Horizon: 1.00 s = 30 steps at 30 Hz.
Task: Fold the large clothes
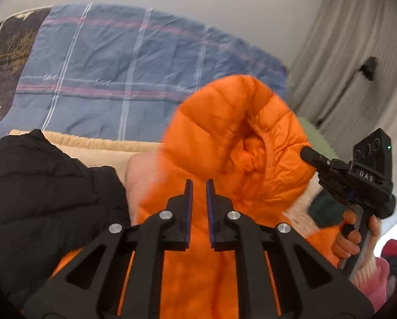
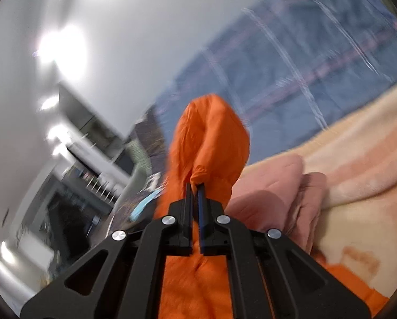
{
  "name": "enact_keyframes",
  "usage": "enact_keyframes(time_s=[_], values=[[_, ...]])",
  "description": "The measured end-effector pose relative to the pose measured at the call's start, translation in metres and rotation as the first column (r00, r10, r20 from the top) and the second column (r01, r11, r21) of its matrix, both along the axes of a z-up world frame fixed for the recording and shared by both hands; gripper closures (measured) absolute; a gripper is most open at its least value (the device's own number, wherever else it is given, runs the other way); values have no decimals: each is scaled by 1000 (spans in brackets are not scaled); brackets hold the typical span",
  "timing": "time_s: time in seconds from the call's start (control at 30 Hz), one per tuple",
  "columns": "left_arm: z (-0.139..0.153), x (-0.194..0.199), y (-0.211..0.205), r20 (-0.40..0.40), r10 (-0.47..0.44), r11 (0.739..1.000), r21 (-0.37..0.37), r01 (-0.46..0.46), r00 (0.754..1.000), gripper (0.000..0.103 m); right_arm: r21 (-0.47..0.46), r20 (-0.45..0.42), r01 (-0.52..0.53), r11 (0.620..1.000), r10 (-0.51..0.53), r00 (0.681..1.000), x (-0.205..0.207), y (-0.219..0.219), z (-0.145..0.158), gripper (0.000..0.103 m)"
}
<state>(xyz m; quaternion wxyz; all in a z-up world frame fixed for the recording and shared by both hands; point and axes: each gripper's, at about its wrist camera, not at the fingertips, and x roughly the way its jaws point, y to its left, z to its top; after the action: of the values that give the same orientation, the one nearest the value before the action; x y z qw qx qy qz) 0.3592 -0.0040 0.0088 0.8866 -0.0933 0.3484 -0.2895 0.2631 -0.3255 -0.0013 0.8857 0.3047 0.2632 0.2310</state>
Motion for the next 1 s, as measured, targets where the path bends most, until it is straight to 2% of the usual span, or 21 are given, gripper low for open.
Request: enact_keyframes(time_s=[0.1, 0.2, 0.23, 0.27, 0.3, 0.33, 0.37, 0.4, 0.43, 0.47, 0.5, 0.53, 0.6, 0.7, 0.77, 0.8, 0.83, 0.9, 0.93, 0.97, 1.0], values=[[12, -43, 12, 50, -47, 999, 3, 47, 998, 93, -100, 62, -91, 991, 98, 993, -49, 20, 16, 103], [12, -70, 29, 78, -23, 1000, 22, 21, 997, 90, -222, 95, -156, 962, 181, 979, -103, 42, 14, 103], [10, -78, 37, 85, -7, 999, 31, 5, 996, 81, -265, 81, -183, 947, 212, 974, -119, 51, 6, 103], [9, -84, 44, 93, 13, 999, 34, -17, 996, 67, -314, 59, -206, 927, 236, 970, -134, 60, -4, 103], [10, -89, 50, 106, 35, 999, 37, -39, 994, 60, -364, 33, -227, 903, 256, 966, -144, 67, -14, 103], [11, -90, 55, 125, 59, 997, 51, -66, 990, 49, -408, 13, -233, 883, 261, 965, -149, 72, -22, 103], [11, -88, 57, 125, 76, 995, 60, -84, 989, 41, -457, -4, -223, 861, 249, 968, -151, 76, -28, 102], [10, -81, 59, 106, 99, 993, 60, -106, 989, 40, -495, -16, -199, 846, 220, 975, -147, 76, -32, 92], [9, -74, 60, 82, 115, 992, 50, -120, 990, 36, -507, -31, -163, 846, 171, 985, -135, 71, -32, 78], [8, -68, 60, 67, 122, 992, 36, -125, 990, 29, -477, -54, -139, 868, 129, 990, -119, 62, -32, 39], [6, -57, 58, 45, 135, 991, 22, -136, 990, 25, -421, -84, -117, 899, 90, 992, -102, 50, -32, 16], [3, -46, 56, 31, 150, 988, 22, -151, 988, 18, -328, -115, -50, 943, 13, 993, -76, 31, -30, 15], [-7, -21, 48, -2, 170, 985, 32, -170, 985, 13, -139, -217, 47, 989, -76, 973, -24, -4, -36, 15], [-31, 31, 31, -103, 177, 983, 58, -172, 979, 10, 53, -353, 160, 986, -131, 926, 41, -34, -55, 15], [-49, 64, 19, -168, 214, 976, 67, -206, 962, 10, 80, -383, 221, 972, -175, 907, 66, -38, -66, 16], [-55, 74, 15, -193, 216, 976, 64, -208, 957, 10, 70, -390, 237, 969, -192, 901, 77, -34, -72, 20], [-59, 86, 6, -220, 219, 976, 61, -210, 951, 10, 61, -382, 234, 970, -194, 904, 83, -28, -72, 26], [-62, 96, -8, -206, 198, 980, 48, -192, 958, 11, -8, -339, 183, 983, -174, 924, 99, -10, -69, 63], [-62, 97, -19, -169, 184, 982, 69, -175, 968, 29, -55, -323, 166, 985, -174, 930, 99, -1, -65, 90], [-62, 97, -29, -150, 155, 985, 97, -141, 977, 74, -105, -307, 149, 983, -174, 936, 96, 6, -61, 94], [-64, 98, -35, -153, 128, 987, 115, -111, 980, 92, -122, -285, 133, 984, -163, 945, 97, 11, -59, 98]])
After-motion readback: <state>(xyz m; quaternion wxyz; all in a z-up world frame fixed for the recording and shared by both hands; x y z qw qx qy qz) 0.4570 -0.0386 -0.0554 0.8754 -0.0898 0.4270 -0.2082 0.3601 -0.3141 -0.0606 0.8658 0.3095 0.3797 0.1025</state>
